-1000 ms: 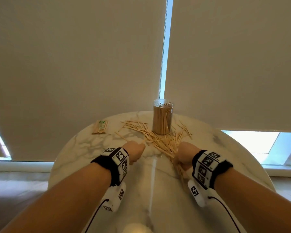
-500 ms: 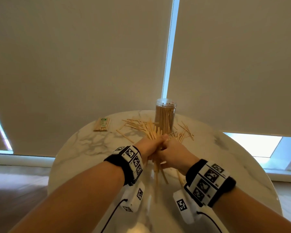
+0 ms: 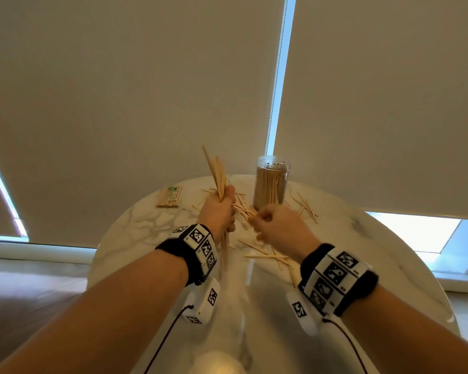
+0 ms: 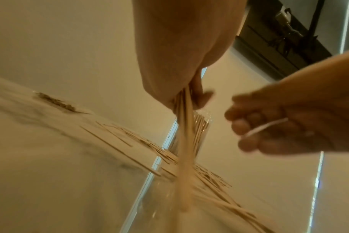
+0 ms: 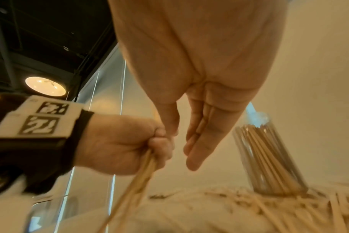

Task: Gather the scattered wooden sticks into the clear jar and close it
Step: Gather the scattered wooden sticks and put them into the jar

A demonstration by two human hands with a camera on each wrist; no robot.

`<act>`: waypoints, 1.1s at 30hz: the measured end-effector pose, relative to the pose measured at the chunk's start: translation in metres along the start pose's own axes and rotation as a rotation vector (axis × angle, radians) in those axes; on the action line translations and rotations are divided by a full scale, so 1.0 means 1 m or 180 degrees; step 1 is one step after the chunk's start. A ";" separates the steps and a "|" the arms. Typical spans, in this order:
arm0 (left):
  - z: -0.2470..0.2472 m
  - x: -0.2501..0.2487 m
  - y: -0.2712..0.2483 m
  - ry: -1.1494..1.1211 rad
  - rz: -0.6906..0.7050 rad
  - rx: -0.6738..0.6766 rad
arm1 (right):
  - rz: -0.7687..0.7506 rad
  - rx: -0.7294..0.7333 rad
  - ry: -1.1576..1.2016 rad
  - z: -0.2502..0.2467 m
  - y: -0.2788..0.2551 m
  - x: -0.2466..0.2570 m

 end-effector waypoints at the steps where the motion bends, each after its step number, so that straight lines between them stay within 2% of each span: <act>1: 0.000 -0.002 -0.004 0.0040 0.0079 0.0082 | -0.0122 -0.0226 0.0005 -0.010 0.003 0.005; 7: 0.031 0.000 -0.040 0.0849 0.0136 0.0773 | -0.0975 -0.0821 0.0441 -0.056 0.025 0.055; 9: 0.043 0.000 -0.047 0.1126 0.0313 0.0971 | -0.1126 -0.0892 -0.0048 -0.063 0.034 0.063; 10: 0.047 -0.001 -0.049 0.1190 0.0400 0.0994 | -0.1001 -0.0625 -0.0501 -0.063 0.038 0.065; 12: 0.051 -0.004 -0.051 0.1148 0.0493 0.0950 | -0.0616 0.0237 -0.1244 -0.059 0.040 0.062; 13: 0.052 -0.005 -0.051 0.1106 0.0525 0.0927 | -0.0500 0.0461 -0.1304 -0.057 0.038 0.061; 14: 0.052 -0.007 -0.051 0.1058 0.0540 0.0927 | -0.0441 0.0480 -0.1155 -0.057 0.035 0.059; 16: 0.052 -0.008 -0.051 0.0896 0.0458 0.0992 | -0.0409 0.0239 -0.0659 -0.059 0.029 0.057; 19: 0.054 -0.009 -0.053 0.0685 0.0269 0.1145 | -0.0424 0.0533 -0.0511 -0.056 0.023 0.053; 21: 0.052 -0.012 -0.055 0.0388 0.0220 0.1221 | -0.0412 0.0366 -0.0030 -0.053 0.023 0.048; 23: 0.044 -0.022 -0.050 0.0137 0.0194 0.1039 | -0.0329 -0.0064 0.0656 -0.053 0.026 0.036; 25: 0.033 -0.036 -0.042 -0.0216 0.0086 0.0763 | -0.0185 -0.0129 0.1117 -0.048 0.022 0.022; 27: 0.026 -0.049 -0.034 -0.0826 -0.0071 0.0611 | -0.0133 0.0245 0.0963 -0.037 0.005 0.012; 30: 0.023 -0.063 -0.031 -0.1553 -0.0246 0.0561 | -0.0102 0.1142 -0.0273 -0.012 -0.016 0.003; 31: 0.025 -0.065 -0.032 -0.1655 -0.0286 0.0597 | -0.0013 0.1329 -0.0297 -0.003 -0.016 0.000; 33: 0.031 -0.066 -0.036 -0.1720 -0.0349 0.0628 | 0.0125 0.1339 0.0199 0.009 -0.013 -0.001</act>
Point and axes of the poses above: each hand's wrist, its own y-axis towards the middle knuckle, its own z-axis out of the palm, x = y × z, the point moved 1 cm from there along y, towards the middle knuckle, and after that the axes turned 1 degree about -y, right-handed, at the moved point
